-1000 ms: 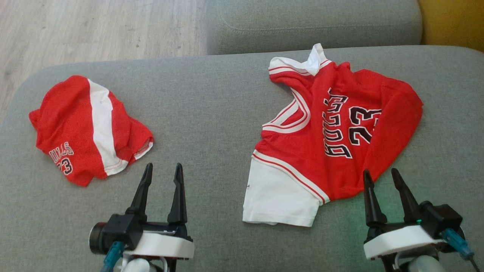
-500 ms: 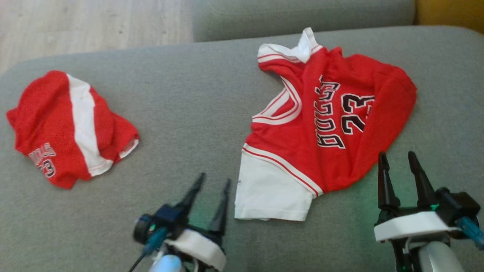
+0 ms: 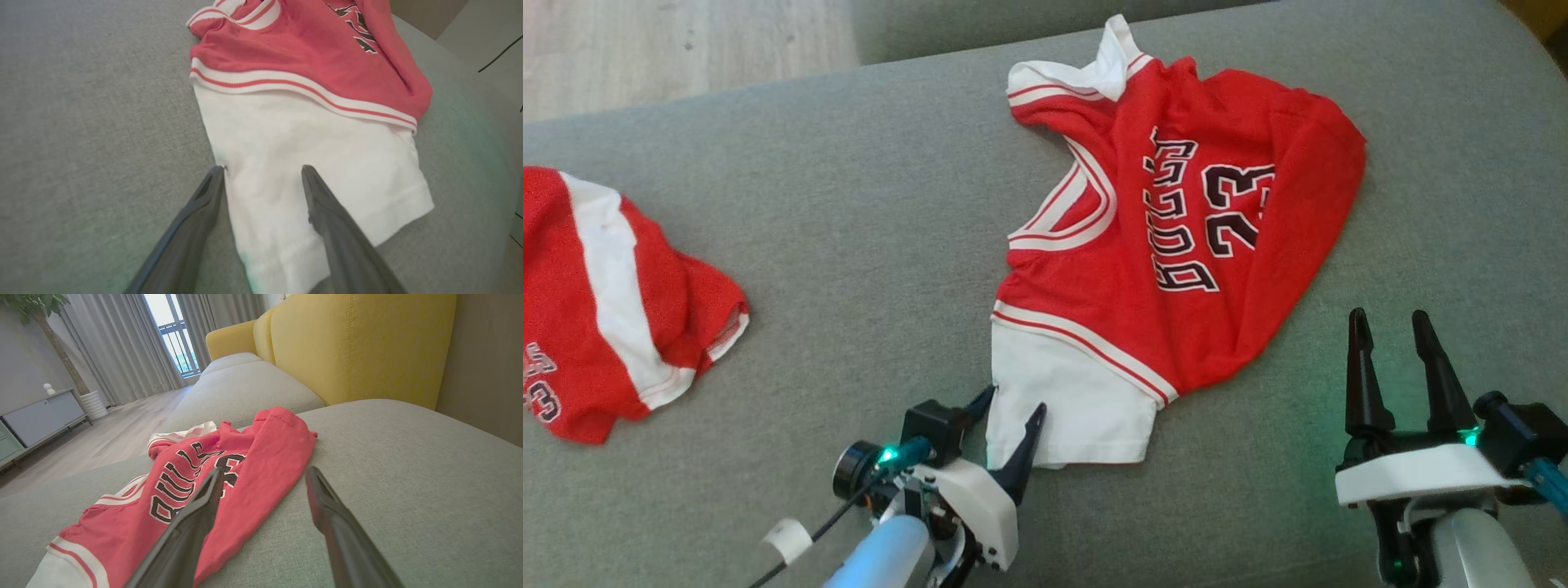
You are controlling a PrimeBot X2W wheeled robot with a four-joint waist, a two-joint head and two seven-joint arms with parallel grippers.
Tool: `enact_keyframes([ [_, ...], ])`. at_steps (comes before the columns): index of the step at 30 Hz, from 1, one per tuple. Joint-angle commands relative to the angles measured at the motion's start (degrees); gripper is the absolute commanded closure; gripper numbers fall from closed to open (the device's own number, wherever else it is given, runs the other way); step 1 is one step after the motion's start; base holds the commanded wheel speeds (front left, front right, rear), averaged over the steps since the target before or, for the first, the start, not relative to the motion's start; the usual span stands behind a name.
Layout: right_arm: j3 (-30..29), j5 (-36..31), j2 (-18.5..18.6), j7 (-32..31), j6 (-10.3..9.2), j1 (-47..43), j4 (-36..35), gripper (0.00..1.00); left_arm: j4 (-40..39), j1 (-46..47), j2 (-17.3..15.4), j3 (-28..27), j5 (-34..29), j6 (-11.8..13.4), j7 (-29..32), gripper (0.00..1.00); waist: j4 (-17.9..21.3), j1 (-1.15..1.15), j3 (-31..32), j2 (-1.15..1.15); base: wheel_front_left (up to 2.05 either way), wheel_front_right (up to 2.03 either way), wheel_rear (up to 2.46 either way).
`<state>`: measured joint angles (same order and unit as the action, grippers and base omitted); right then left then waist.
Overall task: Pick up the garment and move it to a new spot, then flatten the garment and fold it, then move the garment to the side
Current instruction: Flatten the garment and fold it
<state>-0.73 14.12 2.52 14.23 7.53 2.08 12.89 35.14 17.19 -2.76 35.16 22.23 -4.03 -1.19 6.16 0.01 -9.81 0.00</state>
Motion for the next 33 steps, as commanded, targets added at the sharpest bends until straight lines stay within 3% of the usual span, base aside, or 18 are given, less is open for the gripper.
enact_keyframes([
  [1, 1.3, 0.3, 0.4, 0.8, -0.04, 2.4, -2.1, 0.0, 0.1, 1.4, -0.1, -1.3, -0.2, 0.5, 0.7, 0.0, 0.5, -0.01, -0.5, 0.0, 0.0, 0.0, 0.0],
  [5, 1.1, 0.5, 0.4, 0.8, -0.04, 2.7, -2.5, 0.0, 1.0, 2.0, -0.1, 0.2, 1.1, -1.2, 1.4, 0.0, 1.0, -0.01, -1.1, 0.0, 0.0, 0.0, 0.0],
  [6, 1.0, 0.4, 0.4, 0.8, -0.04, 2.8, -2.5, 0.0, 0.9, 2.1, -0.1, 0.8, 1.7, -1.7, 1.7, 0.25, 1.1, -0.01, -1.2, 0.0, 0.0, 0.0, 0.0],
  [7, 0.9, 0.0, 0.4, 0.8, -0.04, 2.9, -2.5, 0.0, 0.7, 2.2, -0.1, 1.4, 2.1, -2.1, 1.7, 0.74, 1.2, -0.01, -1.3, 0.0, 0.0, 0.0, 0.0],
  [8, 0.7, -0.3, 0.4, 0.8, -0.04, 3.0, -2.5, 0.0, 0.4, 2.4, -0.1, 1.8, 2.3, -2.3, 1.3, 1.0, 1.3, -0.01, -1.3, 0.0, 0.0, 0.0, 0.0],
  [11, 0.1, -1.1, 0.4, 0.8, -0.04, 3.3, -2.3, 0.0, -0.7, 3.2, -0.1, 1.1, 2.6, -1.7, -2.4, 1.0, 1.2, -0.01, -1.3, 0.0, 0.0, 0.0, 0.0],
  [16, -1.0, -2.5, 0.4, 0.8, -0.04, 3.9, -1.5, 0.0, -2.1, 4.8, -0.1, -2.8, 2.6, 2.3, -11.3, 1.0, 0.5, -0.01, -0.8, 0.0, 0.0, 0.0, 0.0],
  [19, -1.4, -3.0, 0.4, 0.8, -0.04, 4.1, -1.0, 0.0, -3.8, 5.3, -0.2, -5.9, 2.6, 4.3, -13.3, 1.0, -0.2, -0.01, -0.6, 0.0, 0.0, 0.0, 0.0],
  [23, -1.6, -3.9, 0.4, 0.8, -0.04, 4.4, 0.0, 0.0, -11.4, 3.6, -0.5, -14.1, 1.4, 6.9, -13.8, 1.0, -1.8, -0.01, -0.7, 0.0, 0.0, 0.0, 0.0],
  [27, -1.7, -4.8, 0.4, 0.8, -0.04, 4.6, 1.8, 0.0, -14.7, 1.0, -0.4, -18.5, 0.0, 7.0, -13.8, 1.0, -2.8, -0.01, -0.9, 0.0, 0.0, 0.0, 0.0],
  [31, -2.1, -5.7, 0.4, 0.2, -0.04, 5.6, 3.8, 0.0, -13.1, -0.9, -0.3, -18.5, -0.7, 5.0, -13.8, 1.0, -3.8, -0.01, -1.1, 0.0, 0.0, 0.0, 0.0],
  [32, -2.3, -5.8, 0.4, -0.1, -0.04, 6.0, 4.3, 0.0, -12.5, -1.0, -0.2, -18.3, -0.9, 4.6, -13.8, 0.54, -4.0, -0.01, -1.2, 0.0, 0.0, 0.0, 0.0],
  [33, -2.5, -5.9, 0.4, -0.3, -0.04, 6.4, 4.9, 0.0, -12.1, -1.0, -0.2, -18.2, -1.2, 4.6, -13.8, 0.0, -4.3, -0.01, -1.2, 0.0, 0.0, 0.0, 0.0],
])
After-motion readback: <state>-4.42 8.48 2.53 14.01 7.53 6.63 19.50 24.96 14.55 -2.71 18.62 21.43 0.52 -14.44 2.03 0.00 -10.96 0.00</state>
